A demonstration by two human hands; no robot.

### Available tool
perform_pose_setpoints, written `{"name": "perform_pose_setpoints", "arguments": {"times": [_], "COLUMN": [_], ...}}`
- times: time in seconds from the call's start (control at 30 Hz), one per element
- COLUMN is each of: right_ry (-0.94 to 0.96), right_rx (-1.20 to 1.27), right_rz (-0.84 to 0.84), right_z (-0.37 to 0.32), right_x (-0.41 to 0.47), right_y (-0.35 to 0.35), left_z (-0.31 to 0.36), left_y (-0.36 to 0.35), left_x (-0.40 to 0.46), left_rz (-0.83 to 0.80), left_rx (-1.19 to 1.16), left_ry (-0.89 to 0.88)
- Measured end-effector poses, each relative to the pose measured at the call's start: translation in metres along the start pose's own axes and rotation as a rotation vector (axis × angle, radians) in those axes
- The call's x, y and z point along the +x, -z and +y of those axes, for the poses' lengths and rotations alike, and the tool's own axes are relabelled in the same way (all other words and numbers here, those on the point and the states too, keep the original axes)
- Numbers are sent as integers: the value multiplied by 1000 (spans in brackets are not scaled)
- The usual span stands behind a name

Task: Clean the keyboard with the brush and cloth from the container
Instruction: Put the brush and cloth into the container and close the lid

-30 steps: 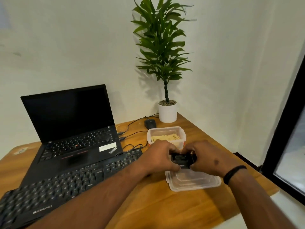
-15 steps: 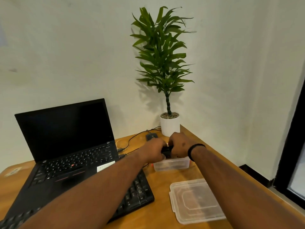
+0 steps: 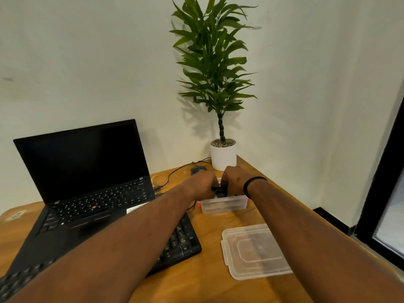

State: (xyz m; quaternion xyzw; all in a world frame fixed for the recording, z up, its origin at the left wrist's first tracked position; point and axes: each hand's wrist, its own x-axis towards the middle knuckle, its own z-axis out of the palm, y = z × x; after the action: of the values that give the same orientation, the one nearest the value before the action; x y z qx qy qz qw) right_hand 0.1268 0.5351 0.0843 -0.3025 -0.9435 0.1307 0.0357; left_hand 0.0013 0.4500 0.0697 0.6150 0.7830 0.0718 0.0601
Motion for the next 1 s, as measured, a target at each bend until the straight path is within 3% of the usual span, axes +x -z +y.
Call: {"name": "perform_pose_setpoints", "arguments": {"times": [0.17,0.23,0.4,0.57,0.8,0.9,1.0], "right_ry": [39,53,-30,-144,-145,-123,-191], "right_rx": [108,153,177,-44,-11,95,192], "right_rz": [224,270,238,224,173,291,529], "right_z": [2,3,8,10,5,10,20], "right_x": [-39,-65,-126,-158,-171,-175,-177], "right_y": [14,12,-21,-49,-64,-57,-49], "left_z": [19,36,70,81,84,86,78], "left_y": [-5,-15,-50,-69,-58,-44,-25], "left_x": [-39,-61,-116,-137,-138,-146,-156], "left_rz": [512,598,408,294,192,112,193], "left_rx": [-278,-394,-485,-396,-665,-922,-954], "left_ry": [80,143,292,433,579,588,506]}}
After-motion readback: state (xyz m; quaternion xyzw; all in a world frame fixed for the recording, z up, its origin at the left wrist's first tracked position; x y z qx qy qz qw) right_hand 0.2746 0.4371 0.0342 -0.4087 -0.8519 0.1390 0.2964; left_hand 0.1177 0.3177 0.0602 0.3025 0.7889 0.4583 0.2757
